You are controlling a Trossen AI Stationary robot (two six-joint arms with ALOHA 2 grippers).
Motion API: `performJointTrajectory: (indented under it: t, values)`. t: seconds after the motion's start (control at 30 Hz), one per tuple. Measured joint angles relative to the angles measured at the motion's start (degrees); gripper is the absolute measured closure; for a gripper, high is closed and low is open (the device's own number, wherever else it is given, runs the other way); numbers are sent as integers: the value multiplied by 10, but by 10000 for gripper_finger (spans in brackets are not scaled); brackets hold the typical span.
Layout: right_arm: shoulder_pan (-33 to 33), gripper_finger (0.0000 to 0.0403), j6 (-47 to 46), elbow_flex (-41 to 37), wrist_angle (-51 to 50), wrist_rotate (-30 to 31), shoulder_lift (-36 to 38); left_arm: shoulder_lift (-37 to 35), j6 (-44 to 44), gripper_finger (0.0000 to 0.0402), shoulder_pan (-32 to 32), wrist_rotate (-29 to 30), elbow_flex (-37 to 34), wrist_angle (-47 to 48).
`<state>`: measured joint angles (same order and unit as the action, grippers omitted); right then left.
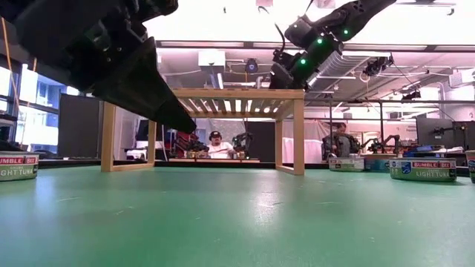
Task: Stack canned seafood by type on shelf
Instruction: Put the green white tuna can on the shelf
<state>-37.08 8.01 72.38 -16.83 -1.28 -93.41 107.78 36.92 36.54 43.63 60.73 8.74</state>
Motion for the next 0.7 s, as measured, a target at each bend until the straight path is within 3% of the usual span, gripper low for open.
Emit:
performJointTrajectory:
  t: [0.17,0.37,0.43,0.5,0.6,0.7]
  values:
    - [-7,8,0,0,-1,-23,0,-52,-21,401,-25,5,27,4]
    - [-12,9,0,0,-1,-37,0,-158,-202,401,-145,-15,56,1]
    - [-12,9,5,0,-1,-38,0,-179,-260,401,-227,-71,66,-2]
    - [-12,9,14,0,0,-38,0,-182,-297,401,-319,-163,72,-24]
    - [-12,9,15,0,2,-37,0,-177,-327,401,-436,-272,72,-98]
    - [-12,9,13,0,4,-35,0,-175,-326,401,-528,-345,73,-159]
